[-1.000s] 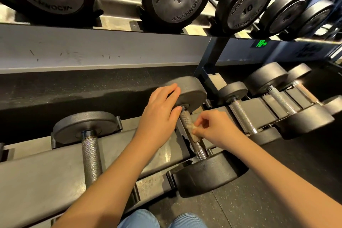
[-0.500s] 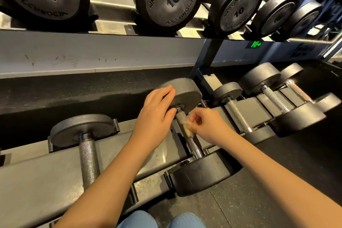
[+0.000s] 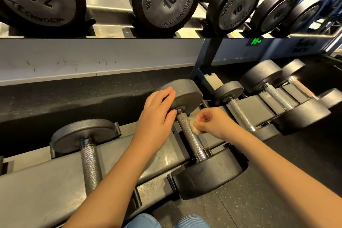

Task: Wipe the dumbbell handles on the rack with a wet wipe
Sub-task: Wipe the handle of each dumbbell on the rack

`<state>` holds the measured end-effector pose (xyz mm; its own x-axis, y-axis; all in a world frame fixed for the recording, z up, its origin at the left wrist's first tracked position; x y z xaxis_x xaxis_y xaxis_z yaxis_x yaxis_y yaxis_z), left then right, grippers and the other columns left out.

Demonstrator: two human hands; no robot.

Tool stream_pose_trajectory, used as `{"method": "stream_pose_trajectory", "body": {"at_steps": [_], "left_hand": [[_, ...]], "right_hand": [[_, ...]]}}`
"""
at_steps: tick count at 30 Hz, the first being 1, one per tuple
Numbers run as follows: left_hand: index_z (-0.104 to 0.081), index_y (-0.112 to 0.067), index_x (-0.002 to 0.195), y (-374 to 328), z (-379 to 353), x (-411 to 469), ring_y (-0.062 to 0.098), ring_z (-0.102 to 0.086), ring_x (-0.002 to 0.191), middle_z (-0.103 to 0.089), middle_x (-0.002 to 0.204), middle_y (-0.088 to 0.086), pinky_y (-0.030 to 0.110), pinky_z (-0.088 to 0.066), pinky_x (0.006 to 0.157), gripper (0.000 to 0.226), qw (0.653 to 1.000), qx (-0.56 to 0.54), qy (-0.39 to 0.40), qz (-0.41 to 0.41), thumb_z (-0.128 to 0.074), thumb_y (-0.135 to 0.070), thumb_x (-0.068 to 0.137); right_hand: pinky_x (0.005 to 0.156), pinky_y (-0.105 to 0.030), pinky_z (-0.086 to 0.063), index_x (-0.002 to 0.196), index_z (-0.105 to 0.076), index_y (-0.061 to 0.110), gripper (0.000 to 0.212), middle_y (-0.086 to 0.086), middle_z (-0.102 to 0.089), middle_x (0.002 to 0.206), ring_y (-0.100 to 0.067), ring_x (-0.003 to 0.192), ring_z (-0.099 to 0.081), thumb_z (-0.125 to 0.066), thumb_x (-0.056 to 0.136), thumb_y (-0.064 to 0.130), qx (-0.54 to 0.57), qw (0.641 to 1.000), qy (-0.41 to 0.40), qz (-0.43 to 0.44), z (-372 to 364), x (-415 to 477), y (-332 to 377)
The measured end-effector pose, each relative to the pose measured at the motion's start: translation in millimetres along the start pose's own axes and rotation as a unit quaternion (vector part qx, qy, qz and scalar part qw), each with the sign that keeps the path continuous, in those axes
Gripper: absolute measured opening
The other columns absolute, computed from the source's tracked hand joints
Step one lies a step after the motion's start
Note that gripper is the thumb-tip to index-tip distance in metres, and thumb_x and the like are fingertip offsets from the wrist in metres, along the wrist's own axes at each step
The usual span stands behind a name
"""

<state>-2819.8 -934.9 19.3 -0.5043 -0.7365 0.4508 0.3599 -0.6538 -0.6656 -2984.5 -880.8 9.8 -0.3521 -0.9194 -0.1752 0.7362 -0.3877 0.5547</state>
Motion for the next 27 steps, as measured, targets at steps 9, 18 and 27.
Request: {"method": "stream_pose_trajectory", "body": {"at_steps": [9, 18, 27], "left_hand": [[-0.037, -0.020, 0.145, -2, 1, 0, 0.005, -0.022, 0.136, -0.035, 0.148, -0.006, 0.020, -0.020, 0.106, 0.051, 1.000, 0.007, -0.006, 0.002, -0.052, -0.019, 0.096], [-0.038, -0.020, 0.144, 0, 1, 1, 0.005, -0.022, 0.136, -0.036, 0.147, -0.007, 0.023, -0.020, 0.108, 0.050, 1.000, 0.006, -0.005, 0.007, -0.051, -0.019, 0.096], [-0.036, -0.021, 0.145, -1, 1, 0, 0.003, -0.020, 0.137, -0.034, 0.148, -0.008, 0.020, -0.018, 0.108, 0.051, 1.000, 0.004, -0.003, 0.002, -0.051, -0.018, 0.097]], "right_hand": [[0.054, -0.011, -0.036, 0.080, -0.060, 0.020, 0.010, 0.004, -0.058, 0.078, -0.003, 0.068, -0.049, -0.066, 0.086, 0.015, -0.042, 0.997, -0.060, 0.012, 2, 4, 13], [0.064, -0.020, -0.047, 0.071, -0.062, 0.021, 0.018, -0.002, -0.067, 0.080, -0.013, 0.074, -0.059, -0.077, 0.075, 0.014, -0.138, 0.983, 0.118, -0.003, 0, -28, 13], [0.050, -0.010, -0.039, 0.074, -0.064, 0.016, 0.011, 0.003, -0.061, 0.072, -0.007, 0.065, -0.056, -0.070, 0.081, 0.011, -0.081, 0.996, -0.030, -0.022, 1, -13, 13]]}}
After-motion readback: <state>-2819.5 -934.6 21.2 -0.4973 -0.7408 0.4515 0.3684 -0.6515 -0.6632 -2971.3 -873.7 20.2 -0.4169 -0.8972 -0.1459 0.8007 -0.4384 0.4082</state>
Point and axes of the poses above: each hand's wrist, its own x-axis towards the middle knuckle, its own z-axis out of the back of the hand, y = z × x, the point moved 6 cm from there along x, towards the middle knuckle
